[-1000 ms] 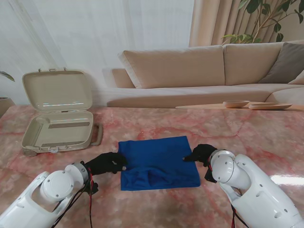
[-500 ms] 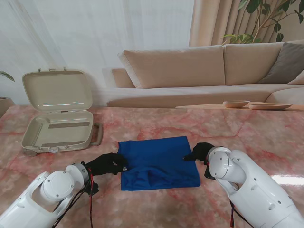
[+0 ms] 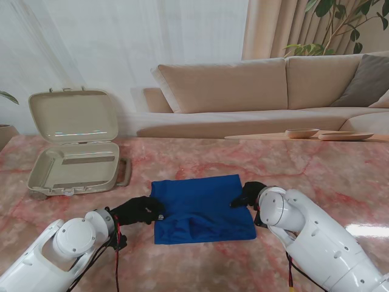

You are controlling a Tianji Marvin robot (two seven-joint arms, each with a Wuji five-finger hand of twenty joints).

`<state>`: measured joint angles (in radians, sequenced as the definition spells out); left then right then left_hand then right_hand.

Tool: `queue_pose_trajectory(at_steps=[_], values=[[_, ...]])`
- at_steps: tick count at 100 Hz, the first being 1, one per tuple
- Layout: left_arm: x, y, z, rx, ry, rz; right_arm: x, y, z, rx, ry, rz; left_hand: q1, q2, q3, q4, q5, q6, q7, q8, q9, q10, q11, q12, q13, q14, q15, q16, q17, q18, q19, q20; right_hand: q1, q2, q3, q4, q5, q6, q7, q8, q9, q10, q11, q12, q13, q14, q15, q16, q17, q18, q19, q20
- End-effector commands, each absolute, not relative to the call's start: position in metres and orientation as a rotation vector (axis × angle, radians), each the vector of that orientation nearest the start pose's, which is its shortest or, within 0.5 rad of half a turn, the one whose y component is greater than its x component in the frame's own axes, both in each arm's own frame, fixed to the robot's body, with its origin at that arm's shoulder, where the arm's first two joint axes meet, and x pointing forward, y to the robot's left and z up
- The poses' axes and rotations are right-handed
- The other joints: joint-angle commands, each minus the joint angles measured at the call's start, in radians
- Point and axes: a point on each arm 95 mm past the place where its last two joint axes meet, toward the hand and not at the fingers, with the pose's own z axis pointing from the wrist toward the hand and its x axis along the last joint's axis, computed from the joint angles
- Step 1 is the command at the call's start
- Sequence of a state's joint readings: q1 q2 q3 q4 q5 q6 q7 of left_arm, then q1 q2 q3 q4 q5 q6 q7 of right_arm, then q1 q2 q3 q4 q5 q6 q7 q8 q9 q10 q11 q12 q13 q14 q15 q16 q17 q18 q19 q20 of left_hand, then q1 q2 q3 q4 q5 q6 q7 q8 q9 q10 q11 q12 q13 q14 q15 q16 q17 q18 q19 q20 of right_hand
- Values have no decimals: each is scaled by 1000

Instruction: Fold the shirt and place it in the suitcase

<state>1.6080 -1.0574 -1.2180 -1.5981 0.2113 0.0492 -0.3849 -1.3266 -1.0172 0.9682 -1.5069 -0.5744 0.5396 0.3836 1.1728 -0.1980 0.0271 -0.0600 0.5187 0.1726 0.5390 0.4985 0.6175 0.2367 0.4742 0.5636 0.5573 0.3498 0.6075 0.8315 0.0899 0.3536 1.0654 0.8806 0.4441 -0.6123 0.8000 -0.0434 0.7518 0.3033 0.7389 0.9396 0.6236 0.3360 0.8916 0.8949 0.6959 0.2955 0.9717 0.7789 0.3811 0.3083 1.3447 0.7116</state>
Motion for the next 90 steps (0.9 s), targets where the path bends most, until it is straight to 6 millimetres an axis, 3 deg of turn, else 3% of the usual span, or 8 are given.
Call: queue_pose_trajectory(at_steps=[1, 14, 16, 29, 55, 74, 90], values=[[367, -5, -371, -2222, 1522, -1666, 408, -4, -394, -2670, -2040, -1135, 10, 18, -39, 13, 18, -23, 1, 7, -1, -7, -8, -4, -18, 20, -20, -4, -8, 21, -10, -10, 29, -36, 44, 9, -20, -137, -209, -95, 9, -26, -8, 2, 38, -9, 31, 19, 19, 16, 52, 30], [367, -5, -371, -2224, 1524, -1663, 409, -3, -395, -2675, -2039, -1144, 11, 16, -38, 14, 18, -23, 2, 7, 1, -6, -7, -3, -17, 20, -20, -4, -7, 21, -9, -9, 83, -43, 75, -8, -8, -176, -61, -37, 68, -49, 23, 18, 86, -19, 53, 18, 50, 25, 68, 28], [367, -5, -371, -2223, 1524, -1663, 410, -3, -395, -2677, -2039, -1145, 11, 17, -38, 14, 18, -22, 2, 7, 1, -6, -7, -3, -18, 20, -20, -4, -7, 21, -9, -9, 92, -53, 82, -25, -17, -180, -12, -80, 76, -52, 25, 20, 93, -20, 56, 15, 56, 26, 72, 26], [367, -5, -372, -2224, 1520, -1664, 412, -3, -394, -2683, -2049, -1144, 11, 15, -39, 13, 18, -24, 3, 7, 2, -7, -6, -3, -15, 19, -19, -3, -5, 21, -8, -9, 125, -80, 78, -63, -34, -211, 171, -146, 124, -65, 46, 32, 141, -28, 87, 19, 94, 29, 103, 31], [366, -6, -373, -2229, 1518, -1663, 413, -1, -401, -2678, -2067, -1094, 12, 13, -38, 13, 18, -24, 5, 7, 2, -7, -6, -3, -15, 20, -19, -3, -6, 22, -8, -9, 167, -81, 68, -78, -32, -267, 374, -188, 222, -92, 92, 64, 245, -50, 177, 39, 182, 14, 206, 57], [365, -5, -373, -2233, 1515, -1658, 414, 0, -404, -2659, -2070, -1071, 12, 14, -38, 13, 19, -22, 6, 6, 2, -6, -6, -3, -16, 21, -19, -3, -5, 22, -8, -9, 215, 21, 80, -51, -22, -278, 454, -178, 264, -109, 126, 85, 287, -66, 230, 52, 214, -4, 264, 71], [365, -5, -373, -2237, 1512, -1655, 415, -1, -403, -2656, -2025, -1117, 12, 16, -38, 14, 17, -23, 6, 6, 1, -7, -6, -3, -16, 20, -18, -3, -6, 23, -8, -9, 198, -9, 195, 16, -23, -256, 503, -140, 294, -107, 156, 125, 328, -79, 282, 58, 256, -20, 325, 80]])
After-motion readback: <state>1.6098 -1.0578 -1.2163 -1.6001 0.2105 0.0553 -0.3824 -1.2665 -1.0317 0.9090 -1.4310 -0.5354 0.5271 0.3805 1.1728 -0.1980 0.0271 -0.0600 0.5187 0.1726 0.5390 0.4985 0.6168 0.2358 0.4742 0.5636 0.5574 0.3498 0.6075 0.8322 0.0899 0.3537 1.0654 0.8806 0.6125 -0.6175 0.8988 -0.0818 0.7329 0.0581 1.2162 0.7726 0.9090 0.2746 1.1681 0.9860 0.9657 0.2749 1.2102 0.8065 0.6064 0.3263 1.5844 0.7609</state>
